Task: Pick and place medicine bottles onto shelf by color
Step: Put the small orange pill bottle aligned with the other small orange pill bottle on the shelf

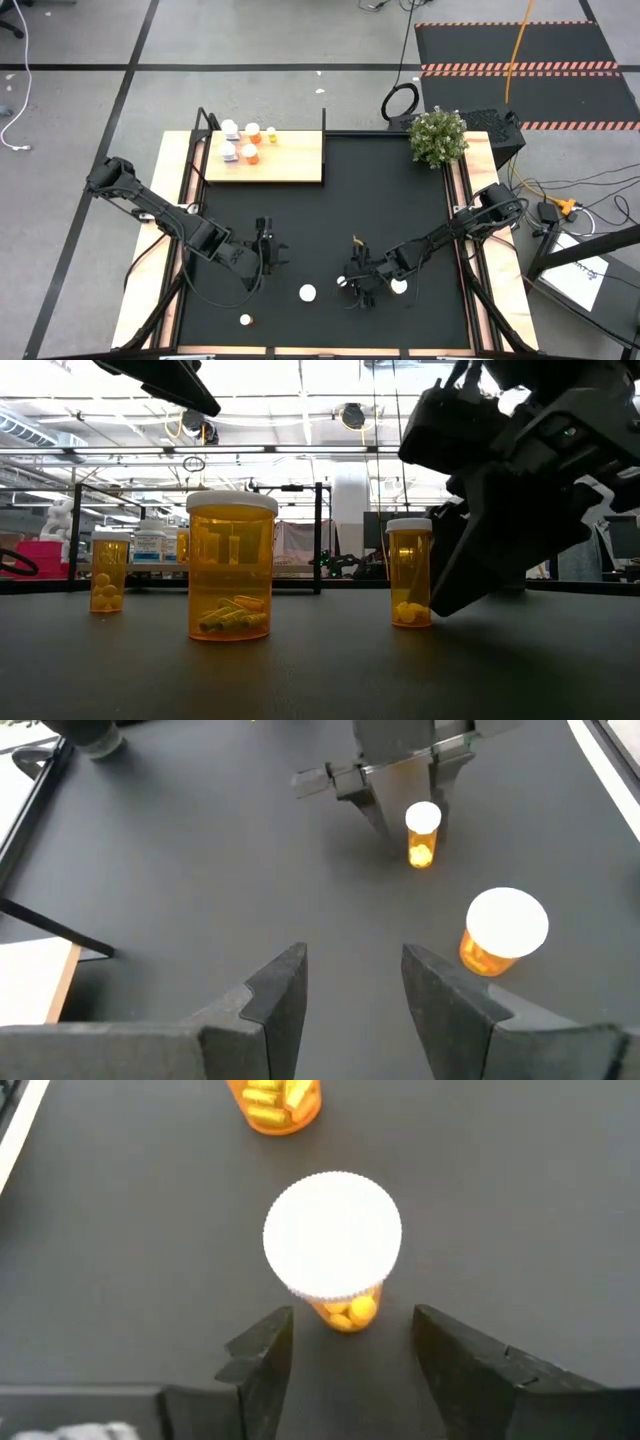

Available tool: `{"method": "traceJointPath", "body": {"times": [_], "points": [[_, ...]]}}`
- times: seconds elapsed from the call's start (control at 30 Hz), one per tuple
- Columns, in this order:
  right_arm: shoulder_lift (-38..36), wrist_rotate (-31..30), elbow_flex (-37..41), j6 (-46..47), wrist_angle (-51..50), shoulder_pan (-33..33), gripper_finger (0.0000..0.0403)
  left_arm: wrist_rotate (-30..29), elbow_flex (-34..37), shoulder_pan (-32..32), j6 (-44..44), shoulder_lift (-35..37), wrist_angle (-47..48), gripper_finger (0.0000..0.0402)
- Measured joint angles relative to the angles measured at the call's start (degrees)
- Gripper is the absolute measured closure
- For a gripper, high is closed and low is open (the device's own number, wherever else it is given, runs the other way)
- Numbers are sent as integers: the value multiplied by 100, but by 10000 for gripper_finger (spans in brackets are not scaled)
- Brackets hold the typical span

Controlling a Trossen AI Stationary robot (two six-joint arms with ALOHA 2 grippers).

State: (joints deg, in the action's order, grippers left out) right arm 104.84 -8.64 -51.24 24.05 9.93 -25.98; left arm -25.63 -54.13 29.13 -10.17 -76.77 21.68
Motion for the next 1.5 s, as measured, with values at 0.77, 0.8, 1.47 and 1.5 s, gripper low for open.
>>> {"method": "traceJointPath", "body": {"times": [0.77,0.8,1.47,1.5], "points": [[48,-31,540,-1019,1257,13,238,-20,0,-22,254,0,-329,238],[85,-31,540,-1021,1268,19,238,-20,0,-22,254,0,-333,238],[549,-58,526,-1031,1838,87,250,-35,0,-22,267,0,-357,238],[549,-59,526,-1030,1812,90,255,-34,0,-22,267,0,-357,238]]}}
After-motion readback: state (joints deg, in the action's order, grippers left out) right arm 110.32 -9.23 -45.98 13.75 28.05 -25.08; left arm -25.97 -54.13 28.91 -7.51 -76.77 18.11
